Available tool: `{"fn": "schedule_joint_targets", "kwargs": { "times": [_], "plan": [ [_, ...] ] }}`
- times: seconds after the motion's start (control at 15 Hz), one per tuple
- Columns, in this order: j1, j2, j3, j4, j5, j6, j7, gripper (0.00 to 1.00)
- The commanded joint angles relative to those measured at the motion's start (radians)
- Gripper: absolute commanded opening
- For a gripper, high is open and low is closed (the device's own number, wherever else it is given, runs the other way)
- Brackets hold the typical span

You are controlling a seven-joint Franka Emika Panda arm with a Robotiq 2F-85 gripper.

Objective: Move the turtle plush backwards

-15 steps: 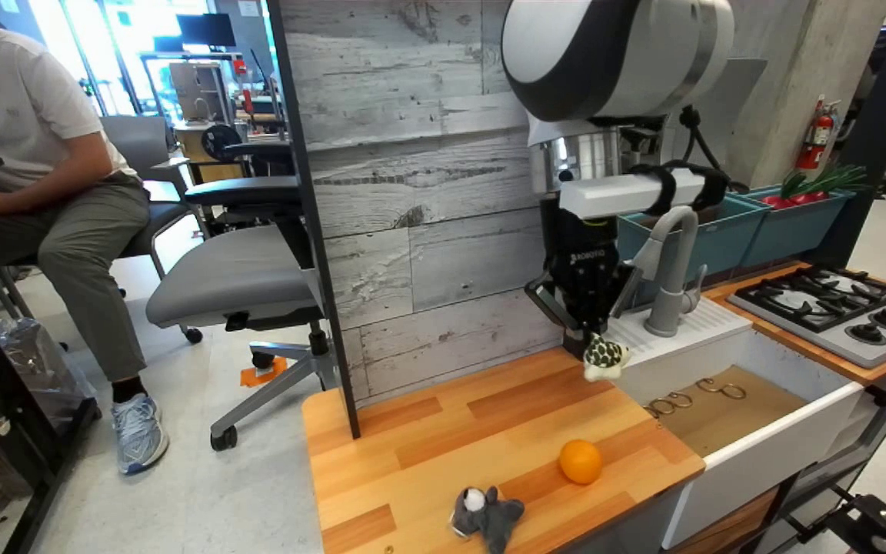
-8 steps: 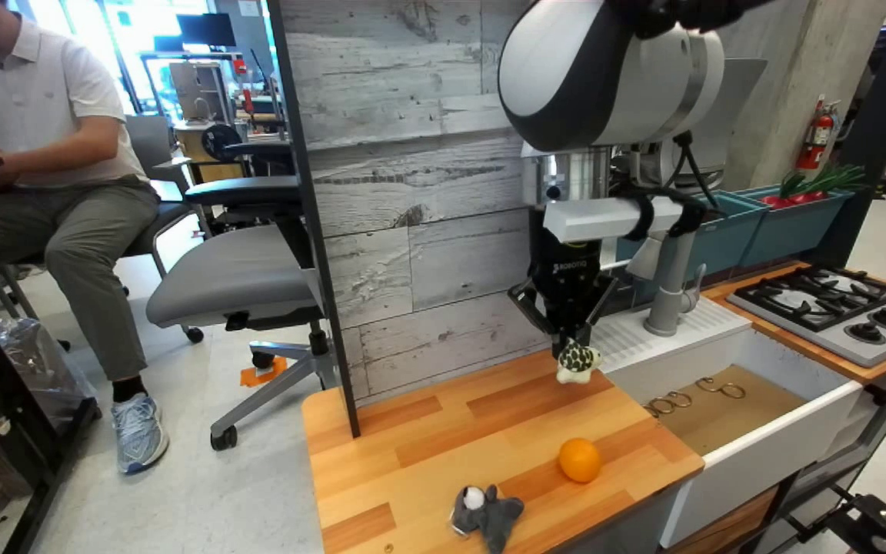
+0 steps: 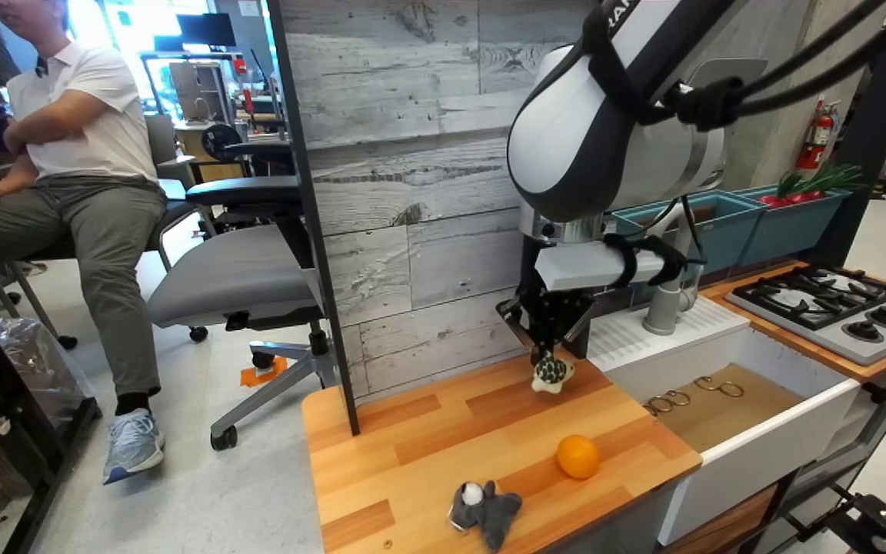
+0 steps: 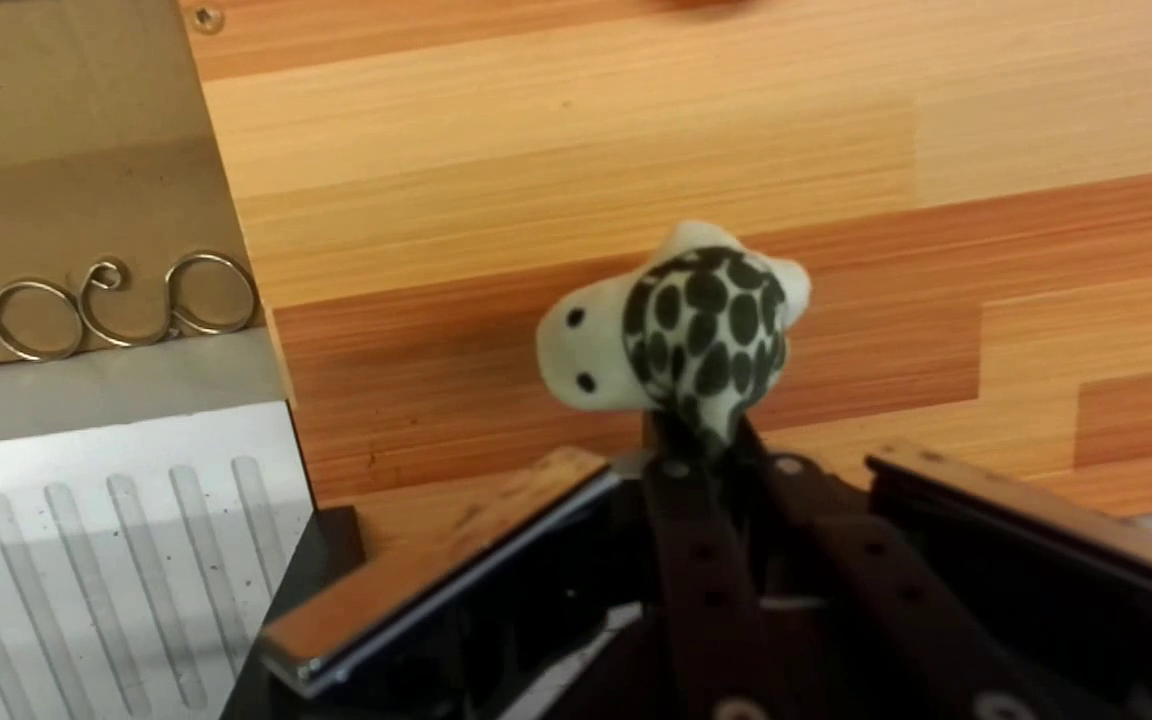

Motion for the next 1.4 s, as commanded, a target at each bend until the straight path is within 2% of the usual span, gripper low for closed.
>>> {"fn": "schedule_joint_targets", "kwargs": {
  "times": [0.0, 0.13, 0.2, 0.27, 0.53, 0.87, 1.0, 1.13, 1.33],
  "plan": [
    [0.001, 0.082, -0.021, 0.116, -0.002, 0.044, -0.037, 0.02],
    [-0.003, 0.092, -0.020, 0.119, 0.001, 0.060, -0.039, 0.02],
    [-0.003, 0.097, -0.022, 0.121, 0.001, 0.063, -0.038, 0.15],
    [-0.004, 0.101, -0.022, 0.123, 0.002, 0.068, -0.038, 0.33],
    [0.003, 0.100, -0.026, 0.121, -0.002, 0.095, -0.036, 0.61],
    [-0.011, 0.060, -0.004, 0.054, 0.014, 0.124, -0.044, 0.98],
    [-0.016, 0.022, 0.002, 0.001, 0.026, 0.138, -0.034, 1.00],
    [-0.011, -0.016, -0.004, -0.041, 0.043, 0.093, 0.002, 1.00],
    [-0.011, -0.059, -0.003, -0.110, 0.060, 0.112, 0.017, 1.00]
  ]
}}
